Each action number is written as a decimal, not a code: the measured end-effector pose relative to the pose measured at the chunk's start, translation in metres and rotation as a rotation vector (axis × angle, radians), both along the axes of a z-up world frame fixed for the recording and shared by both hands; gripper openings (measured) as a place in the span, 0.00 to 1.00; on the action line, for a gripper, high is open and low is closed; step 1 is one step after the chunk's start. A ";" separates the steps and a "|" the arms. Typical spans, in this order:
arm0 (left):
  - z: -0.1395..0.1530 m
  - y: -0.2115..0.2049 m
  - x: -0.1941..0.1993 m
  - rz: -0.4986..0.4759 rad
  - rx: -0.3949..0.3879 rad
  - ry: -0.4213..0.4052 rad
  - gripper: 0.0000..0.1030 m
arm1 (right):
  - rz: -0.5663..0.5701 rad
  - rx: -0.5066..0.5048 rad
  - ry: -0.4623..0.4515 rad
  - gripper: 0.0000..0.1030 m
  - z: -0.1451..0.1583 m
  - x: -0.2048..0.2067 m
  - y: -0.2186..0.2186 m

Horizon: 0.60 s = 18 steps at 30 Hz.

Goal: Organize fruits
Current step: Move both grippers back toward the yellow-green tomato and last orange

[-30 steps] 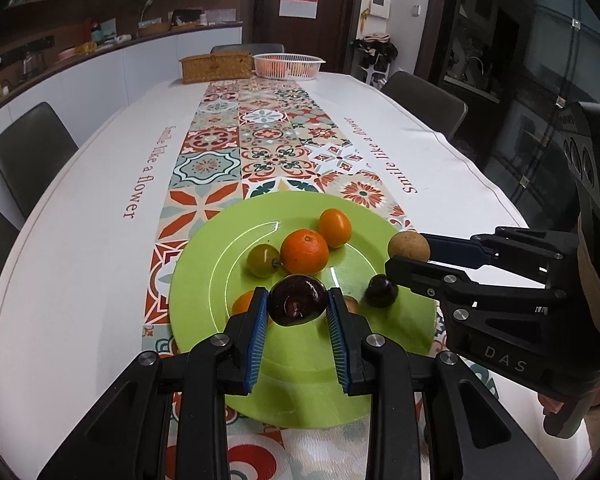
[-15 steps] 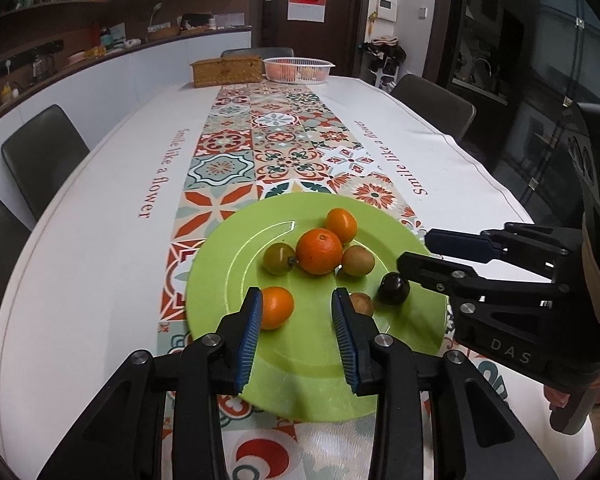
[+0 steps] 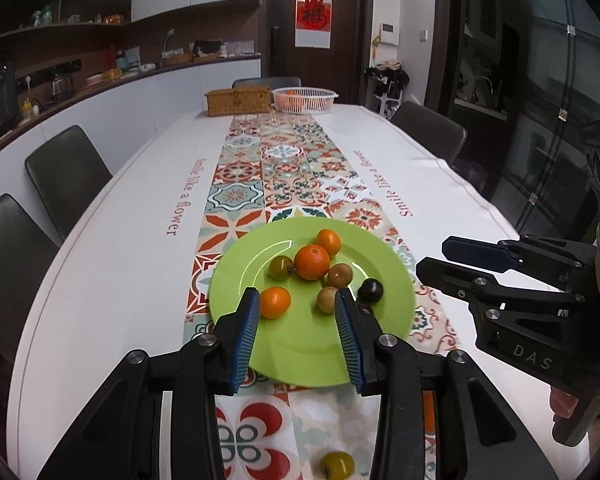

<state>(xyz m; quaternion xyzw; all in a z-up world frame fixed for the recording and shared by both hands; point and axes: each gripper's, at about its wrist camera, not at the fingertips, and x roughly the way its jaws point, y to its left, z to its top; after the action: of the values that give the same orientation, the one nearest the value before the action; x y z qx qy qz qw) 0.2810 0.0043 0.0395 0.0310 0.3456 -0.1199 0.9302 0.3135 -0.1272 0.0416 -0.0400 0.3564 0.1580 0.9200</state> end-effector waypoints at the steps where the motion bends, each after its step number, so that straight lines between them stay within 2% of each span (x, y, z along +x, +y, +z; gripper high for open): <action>1: 0.003 0.000 -0.004 0.001 0.001 -0.007 0.40 | 0.001 0.000 -0.007 0.31 0.003 -0.004 0.000; 4: 0.013 -0.001 -0.018 0.011 0.009 -0.030 0.44 | 0.002 0.003 -0.027 0.31 0.011 -0.018 -0.001; 12: 0.029 0.003 -0.051 0.036 0.026 -0.049 0.62 | -0.037 0.018 -0.062 0.53 0.024 -0.052 -0.006; 18: 0.028 0.004 -0.071 0.052 0.051 -0.054 0.73 | -0.038 0.017 -0.046 0.53 0.021 -0.072 -0.005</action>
<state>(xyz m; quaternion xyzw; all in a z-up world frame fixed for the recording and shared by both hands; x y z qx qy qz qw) 0.2097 0.0084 0.0673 0.0488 0.3241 -0.0861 0.9408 0.2415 -0.1324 0.0621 -0.0291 0.3345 0.1426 0.9311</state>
